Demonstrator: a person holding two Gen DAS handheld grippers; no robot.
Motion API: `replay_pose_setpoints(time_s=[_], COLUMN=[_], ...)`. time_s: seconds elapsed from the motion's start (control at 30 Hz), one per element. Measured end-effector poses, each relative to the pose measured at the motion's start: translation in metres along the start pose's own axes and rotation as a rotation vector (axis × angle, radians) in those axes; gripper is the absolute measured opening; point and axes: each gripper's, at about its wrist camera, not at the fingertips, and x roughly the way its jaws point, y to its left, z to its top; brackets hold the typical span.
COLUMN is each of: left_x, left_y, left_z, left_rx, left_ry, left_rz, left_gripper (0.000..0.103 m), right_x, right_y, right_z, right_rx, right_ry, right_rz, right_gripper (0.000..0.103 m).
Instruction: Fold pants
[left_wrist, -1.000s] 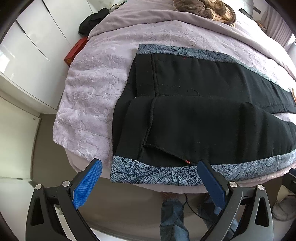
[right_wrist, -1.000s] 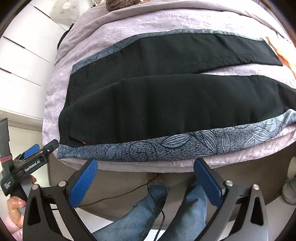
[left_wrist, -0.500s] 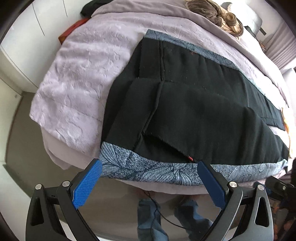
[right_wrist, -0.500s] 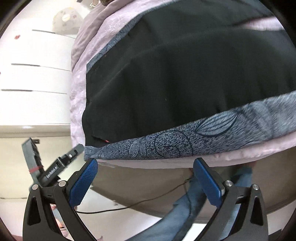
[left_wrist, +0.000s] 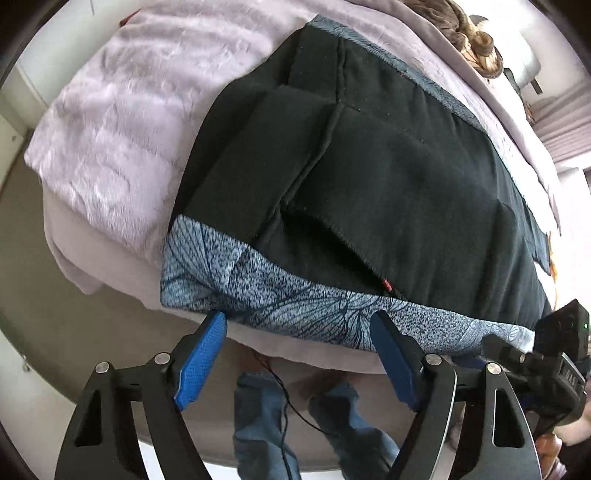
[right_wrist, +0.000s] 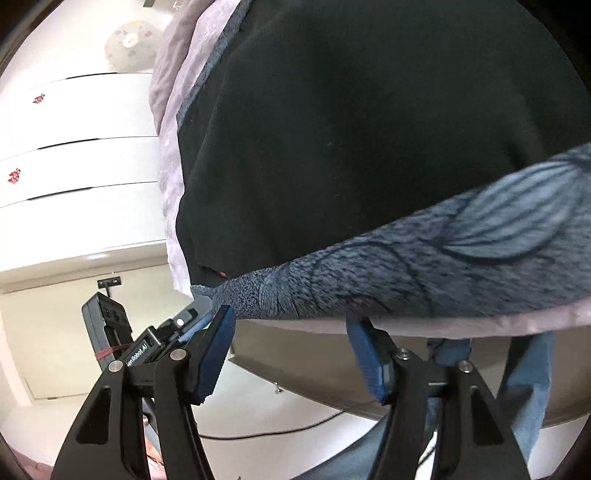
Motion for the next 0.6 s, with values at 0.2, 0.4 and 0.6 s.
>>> replay_pose_setpoints(time_s=[0.2, 0.4, 0.6], left_x=[-0.003, -0.014, -0.017], left_y=[0.010, 0.005, -0.008], left_z=[-0.003, 0.007, -0.005], left_rx=[-0.092, -0.145, -0.172], left_ry=[0.003, 0.004, 0.035], left_rz=[-0.070, -0.168, -0.214], left_gripper=[0.081, 0.081, 0.081], right_x=[0.004, -0.005, -0.010], right_y=[0.018, 0.031, 0.042], right_z=[0.015, 0.016, 0.020], right_rx=[0.009, 0.001, -0.002], right_ry=[-0.051, -0.077, -0.085], right_rz=[0.126, 0.172, 0.209], right_gripper=[0.065, 0.057, 0.057])
